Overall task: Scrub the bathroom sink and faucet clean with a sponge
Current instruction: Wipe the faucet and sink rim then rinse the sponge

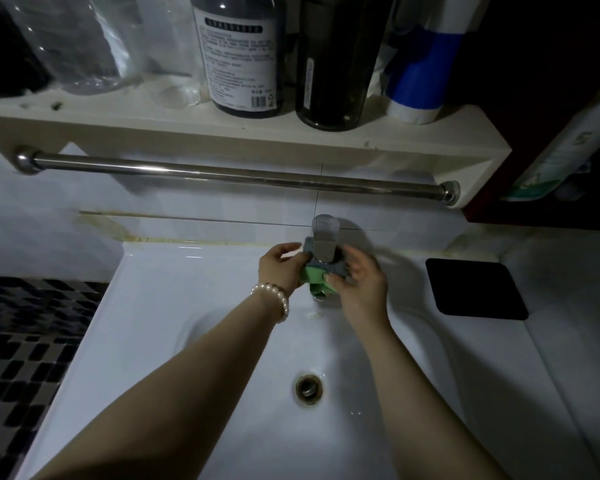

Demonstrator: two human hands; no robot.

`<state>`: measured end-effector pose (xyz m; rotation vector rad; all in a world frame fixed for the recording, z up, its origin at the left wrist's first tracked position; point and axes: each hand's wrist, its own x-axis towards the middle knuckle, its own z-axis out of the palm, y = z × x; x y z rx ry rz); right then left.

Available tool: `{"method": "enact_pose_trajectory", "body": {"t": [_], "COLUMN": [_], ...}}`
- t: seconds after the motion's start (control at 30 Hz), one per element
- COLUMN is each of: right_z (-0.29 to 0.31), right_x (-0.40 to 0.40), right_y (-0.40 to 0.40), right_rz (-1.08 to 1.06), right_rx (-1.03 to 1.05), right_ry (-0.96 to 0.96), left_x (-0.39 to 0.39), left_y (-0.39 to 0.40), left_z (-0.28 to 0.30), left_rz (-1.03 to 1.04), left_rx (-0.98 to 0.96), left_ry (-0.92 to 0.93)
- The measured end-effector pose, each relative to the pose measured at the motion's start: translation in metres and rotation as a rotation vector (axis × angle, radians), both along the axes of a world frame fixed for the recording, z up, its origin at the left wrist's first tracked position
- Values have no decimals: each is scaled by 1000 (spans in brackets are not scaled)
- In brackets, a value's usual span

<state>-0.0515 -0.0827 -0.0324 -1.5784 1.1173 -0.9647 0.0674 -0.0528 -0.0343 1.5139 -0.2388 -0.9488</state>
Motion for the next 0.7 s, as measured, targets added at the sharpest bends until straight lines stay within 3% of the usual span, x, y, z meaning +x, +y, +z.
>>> {"method": "enact_pose_trajectory", "body": {"t": [0.27, 0.43, 0.57, 0.7], "right_z": [-1, -10, -15, -14], "right_x": [-10, -39, -53, -40], "right_y": [-5, 30, 56, 79], "right_rz": [136, 178, 220, 269], "right_rx": [-79, -186, -174, -210], "right_ry": [245, 251, 332, 422], "left_x": [0, -22, -33, -32], "left_y": [11, 54, 83, 94], "left_z": [-7, -12, -18, -22], "left_rz": [-132, -160, -220, -149], "left_rx": [-71, -148, -117, 5], "left_ry": [-159, -111, -96, -102]}}
